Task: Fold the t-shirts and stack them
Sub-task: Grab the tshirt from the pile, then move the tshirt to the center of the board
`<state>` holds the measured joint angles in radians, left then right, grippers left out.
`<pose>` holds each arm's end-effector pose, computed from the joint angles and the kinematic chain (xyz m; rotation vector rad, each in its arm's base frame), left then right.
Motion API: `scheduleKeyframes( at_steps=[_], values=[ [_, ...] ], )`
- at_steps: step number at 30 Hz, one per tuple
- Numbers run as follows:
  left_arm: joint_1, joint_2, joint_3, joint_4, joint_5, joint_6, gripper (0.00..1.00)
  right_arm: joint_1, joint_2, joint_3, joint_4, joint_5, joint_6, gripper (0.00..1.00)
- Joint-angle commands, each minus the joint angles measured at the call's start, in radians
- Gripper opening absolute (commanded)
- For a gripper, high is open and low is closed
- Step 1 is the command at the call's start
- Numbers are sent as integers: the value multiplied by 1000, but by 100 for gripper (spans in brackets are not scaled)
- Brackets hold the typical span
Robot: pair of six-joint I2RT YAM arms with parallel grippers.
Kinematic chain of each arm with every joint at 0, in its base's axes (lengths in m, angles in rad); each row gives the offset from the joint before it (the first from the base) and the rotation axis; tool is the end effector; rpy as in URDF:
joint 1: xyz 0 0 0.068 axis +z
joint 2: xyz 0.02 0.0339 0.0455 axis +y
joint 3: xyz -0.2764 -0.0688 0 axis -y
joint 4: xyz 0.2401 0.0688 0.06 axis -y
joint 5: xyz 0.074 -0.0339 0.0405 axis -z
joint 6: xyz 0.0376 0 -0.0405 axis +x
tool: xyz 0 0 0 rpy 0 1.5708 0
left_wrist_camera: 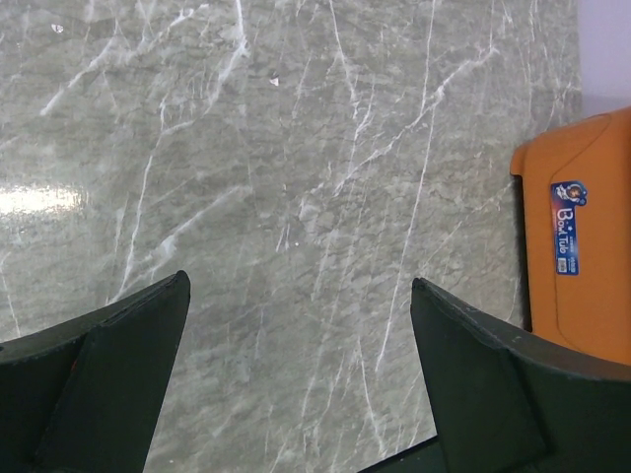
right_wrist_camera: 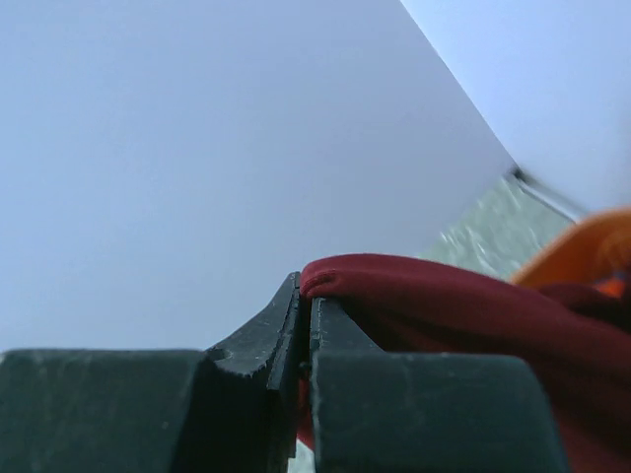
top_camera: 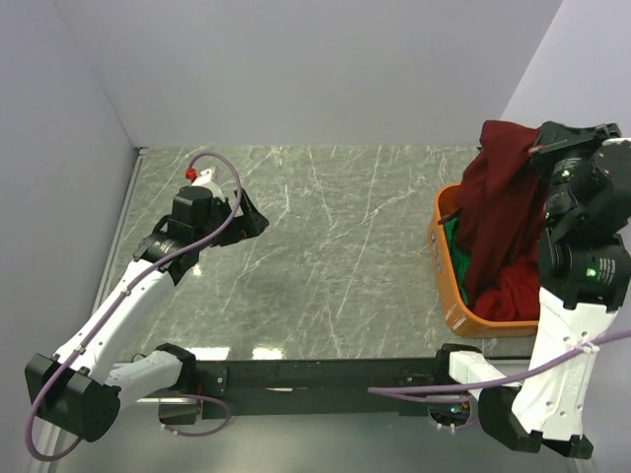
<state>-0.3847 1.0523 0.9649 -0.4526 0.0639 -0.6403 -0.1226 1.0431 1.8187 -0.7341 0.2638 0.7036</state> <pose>0.2059 -0.0860 0.3350 -0.2391 2.1713 -0.6675 0.1183 -0.0245 0.5678 0.8038 1.3094 0.2610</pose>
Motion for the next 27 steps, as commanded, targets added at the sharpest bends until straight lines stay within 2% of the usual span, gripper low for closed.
scheduleKeyframes(
  at_steps=[1, 5, 12, 20, 22, 24, 25, 27],
  values=[
    [3, 6, 57, 37, 14, -7, 100, -2, -40, 65, 242, -37, -47, 0],
    [3, 21, 74, 42, 10, -12, 99, -2, -66, 94, 402, -66, -47, 0],
    [3, 43, 93, 64, 40, -35, 99, -2, -9, 234, 544, -123, -6, 0],
    [3, 54, 120, 61, 28, -39, 99, 0, 98, 353, 743, -261, 180, 0],
    [3, 48, 127, 58, 16, -42, 99, 8, 159, 401, 782, -346, 256, 0],
    [3, 45, 139, 52, -16, -50, 99, 49, 223, 430, 805, -391, 284, 0],
    [4, 40, 146, 49, -24, -53, 99, 95, 247, 450, 802, -387, 248, 0],
    [6, 29, 152, 43, -50, -65, 99, 283, 309, 501, 768, -342, 162, 0]
  ],
)
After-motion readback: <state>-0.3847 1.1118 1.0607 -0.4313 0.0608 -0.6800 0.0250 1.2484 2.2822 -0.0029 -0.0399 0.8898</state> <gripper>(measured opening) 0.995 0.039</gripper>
